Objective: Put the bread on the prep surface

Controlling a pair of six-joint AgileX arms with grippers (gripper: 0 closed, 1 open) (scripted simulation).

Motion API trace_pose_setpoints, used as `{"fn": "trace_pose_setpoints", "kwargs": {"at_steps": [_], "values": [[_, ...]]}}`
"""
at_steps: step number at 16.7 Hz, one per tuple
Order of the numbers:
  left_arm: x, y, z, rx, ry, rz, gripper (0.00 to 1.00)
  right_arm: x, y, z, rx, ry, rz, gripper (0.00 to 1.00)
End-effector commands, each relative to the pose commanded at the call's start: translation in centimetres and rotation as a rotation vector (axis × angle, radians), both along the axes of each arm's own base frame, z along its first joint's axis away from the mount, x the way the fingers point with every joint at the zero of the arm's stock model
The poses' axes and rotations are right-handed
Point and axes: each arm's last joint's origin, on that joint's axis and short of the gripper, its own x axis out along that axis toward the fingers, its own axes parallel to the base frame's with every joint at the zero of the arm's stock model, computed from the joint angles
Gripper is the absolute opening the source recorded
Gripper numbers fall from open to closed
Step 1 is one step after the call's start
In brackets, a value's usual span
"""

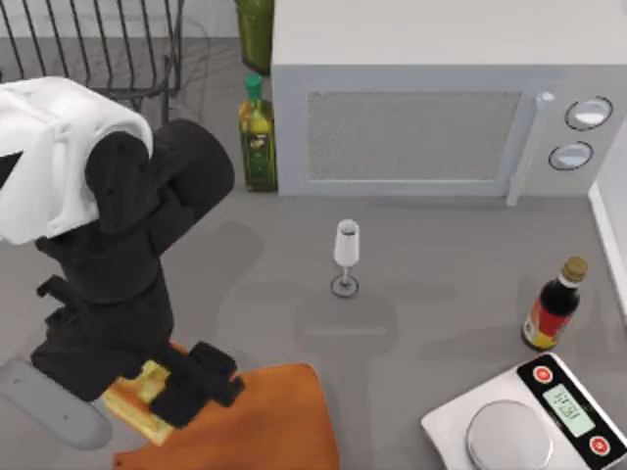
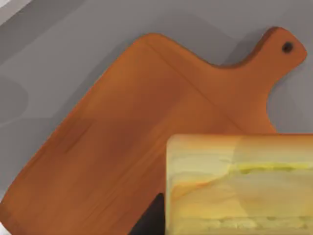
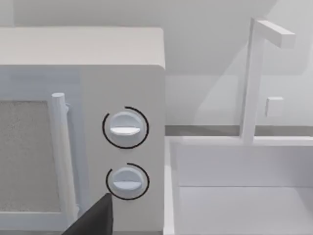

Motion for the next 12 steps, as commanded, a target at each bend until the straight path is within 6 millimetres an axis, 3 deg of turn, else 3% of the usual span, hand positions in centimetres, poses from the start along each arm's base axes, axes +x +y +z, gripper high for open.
{"fn": "trace_pose_setpoints", "kwargs": {"at_steps": [6, 9, 12], "values": [[-1.6, -2.8, -1.6, -0.057, -0.049, -0.652, 0.0, 0.0, 0.0, 0.0, 0.0, 0.0, 0.0, 1.0], [-1.7, -3.7, -2.0, -0.065, -0.093, -0.859, 0.0, 0.0, 0.0, 0.0, 0.0, 0.0, 0.0, 1.0], [-1.7, -4.2, -2.1, -0.064, -0.123, -0.956, 0.0, 0.0, 0.0, 0.0, 0.0, 0.0, 0.0, 1.0]]}}
